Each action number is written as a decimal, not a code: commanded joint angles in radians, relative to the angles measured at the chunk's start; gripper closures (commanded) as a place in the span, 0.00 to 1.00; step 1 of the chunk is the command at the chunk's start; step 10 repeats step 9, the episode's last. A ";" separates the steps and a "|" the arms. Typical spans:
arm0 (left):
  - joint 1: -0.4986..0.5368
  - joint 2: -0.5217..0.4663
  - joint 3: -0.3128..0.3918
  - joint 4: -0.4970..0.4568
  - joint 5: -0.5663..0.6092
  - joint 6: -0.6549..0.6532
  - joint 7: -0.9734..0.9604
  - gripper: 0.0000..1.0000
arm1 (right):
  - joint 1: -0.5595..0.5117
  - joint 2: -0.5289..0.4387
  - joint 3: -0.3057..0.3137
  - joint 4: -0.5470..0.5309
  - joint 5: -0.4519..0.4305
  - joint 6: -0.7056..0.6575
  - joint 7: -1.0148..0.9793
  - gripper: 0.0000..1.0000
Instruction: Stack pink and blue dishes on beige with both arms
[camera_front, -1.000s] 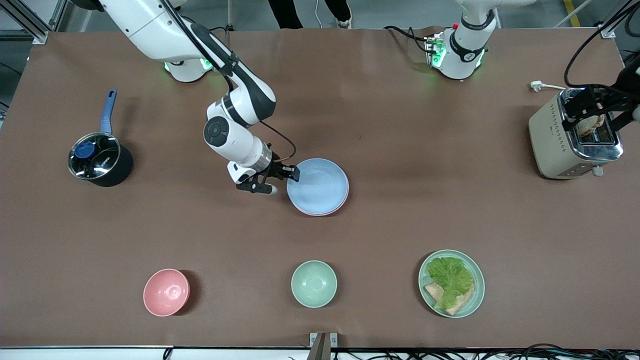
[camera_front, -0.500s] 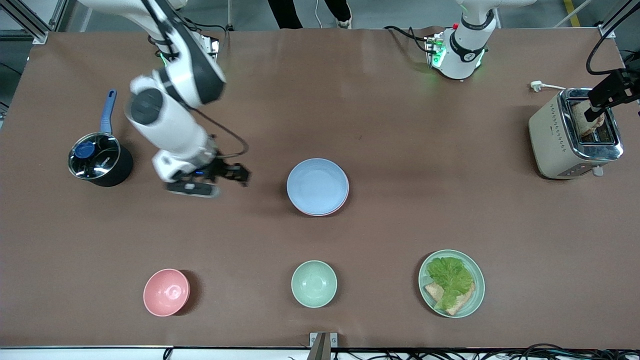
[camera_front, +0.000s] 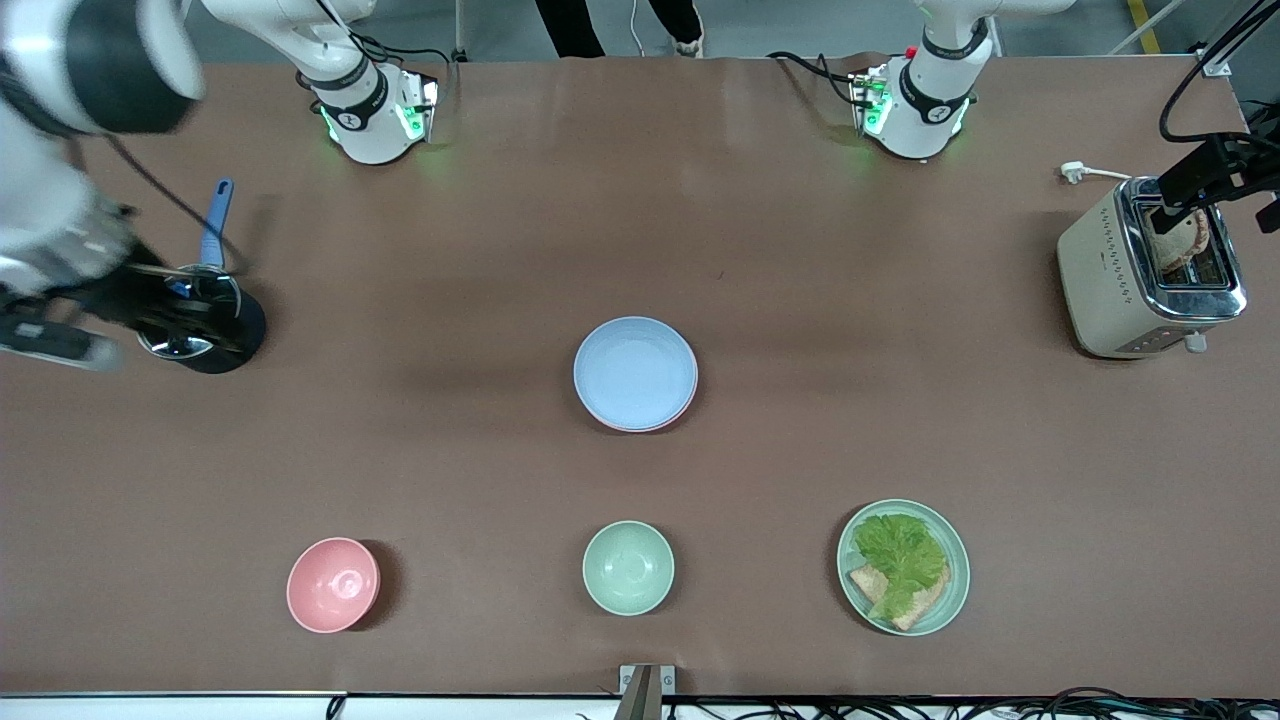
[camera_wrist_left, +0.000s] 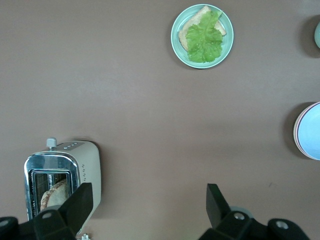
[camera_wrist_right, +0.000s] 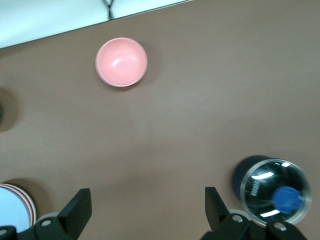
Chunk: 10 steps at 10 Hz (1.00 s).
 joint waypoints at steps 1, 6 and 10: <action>-0.002 0.013 0.010 -0.017 -0.029 -0.017 -0.009 0.00 | -0.020 -0.040 -0.061 0.058 0.048 -0.141 -0.045 0.00; -0.002 0.017 0.006 -0.014 -0.015 -0.017 -0.025 0.00 | -0.015 -0.057 -0.105 0.114 0.044 -0.240 -0.156 0.00; -0.005 0.010 0.004 -0.014 -0.023 -0.020 -0.028 0.00 | -0.017 -0.056 -0.109 0.114 0.039 -0.246 -0.188 0.00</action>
